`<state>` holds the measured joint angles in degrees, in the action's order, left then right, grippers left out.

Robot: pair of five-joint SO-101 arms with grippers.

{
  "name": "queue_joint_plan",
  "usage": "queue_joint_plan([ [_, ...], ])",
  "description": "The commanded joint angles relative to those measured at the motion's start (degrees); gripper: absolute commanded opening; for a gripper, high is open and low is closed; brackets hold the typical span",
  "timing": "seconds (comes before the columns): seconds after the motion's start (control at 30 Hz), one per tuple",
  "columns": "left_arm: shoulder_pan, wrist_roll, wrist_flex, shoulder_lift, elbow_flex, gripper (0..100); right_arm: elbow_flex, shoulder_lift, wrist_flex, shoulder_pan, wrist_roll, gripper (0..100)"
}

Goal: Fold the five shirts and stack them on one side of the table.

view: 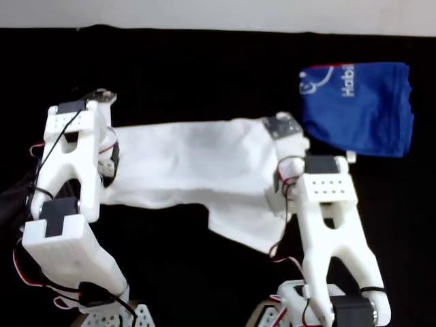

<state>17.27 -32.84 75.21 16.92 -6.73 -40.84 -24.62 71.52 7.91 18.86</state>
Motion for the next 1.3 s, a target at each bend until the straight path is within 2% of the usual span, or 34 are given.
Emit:
queue_joint_plan([
  [0.0, 0.92, 0.26, -0.97, -2.77, 0.22, 1, -1.19, -1.80, -1.19, -0.31, 0.53, 0.6],
  [0.73, 3.03, 0.26, 1.58, -1.27, 2.07, 1, -4.88, -1.80, -0.84, -0.22, 0.62, 1.0],
  [0.87, 3.56, 0.35, 2.37, -0.48, 5.05, 6, -3.56, -2.42, 0.66, -0.13, 0.62, 8.8],
  [1.0, 5.76, 0.26, 9.41, -1.80, 13.23, 12, 3.47, -2.42, 6.55, 3.56, 0.44, 19.5],
  [1.13, 7.60, -1.93, 16.00, -2.68, 24.48, 12, 13.49, -2.42, 11.74, 7.96, 0.18, 20.2],
  [1.27, 7.69, -1.85, 19.25, -2.07, 34.07, 12, 22.81, -1.63, 11.30, 8.04, 0.18, 20.2],
])
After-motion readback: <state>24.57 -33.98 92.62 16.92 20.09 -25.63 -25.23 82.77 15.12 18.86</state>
